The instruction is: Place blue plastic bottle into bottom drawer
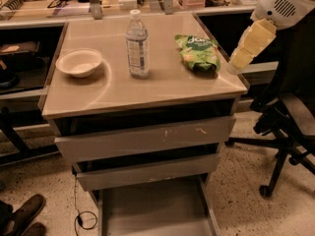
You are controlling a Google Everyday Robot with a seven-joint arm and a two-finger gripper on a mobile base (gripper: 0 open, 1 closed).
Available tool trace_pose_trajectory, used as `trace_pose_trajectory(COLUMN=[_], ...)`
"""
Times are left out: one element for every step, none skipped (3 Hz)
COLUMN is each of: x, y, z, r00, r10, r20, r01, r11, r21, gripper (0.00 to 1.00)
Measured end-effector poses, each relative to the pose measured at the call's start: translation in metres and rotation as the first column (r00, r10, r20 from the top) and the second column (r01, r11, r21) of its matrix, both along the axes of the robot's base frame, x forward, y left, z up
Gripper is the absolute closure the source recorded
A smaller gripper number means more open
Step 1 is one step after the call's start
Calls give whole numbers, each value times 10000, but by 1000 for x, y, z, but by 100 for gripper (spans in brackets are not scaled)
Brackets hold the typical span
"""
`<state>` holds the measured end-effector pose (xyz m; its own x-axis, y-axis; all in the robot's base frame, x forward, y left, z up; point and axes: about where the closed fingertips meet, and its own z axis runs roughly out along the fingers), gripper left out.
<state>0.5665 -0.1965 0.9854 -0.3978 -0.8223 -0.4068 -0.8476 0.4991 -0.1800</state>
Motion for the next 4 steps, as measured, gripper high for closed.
trace_pose_trajectory(x=[1,14,30,50], y=[7,42,73,103], z=[-9,-19,-24,-27], r00=[9992,9941,9875,9788], r10=[339,816,1152,1558], r20=[231,711,1080,1327], r01=[-351,-928,-1389,-1891], r11=[9978,9808,9589,9365], r21=[567,1714,2474,2952], gripper=[0,0,0,0])
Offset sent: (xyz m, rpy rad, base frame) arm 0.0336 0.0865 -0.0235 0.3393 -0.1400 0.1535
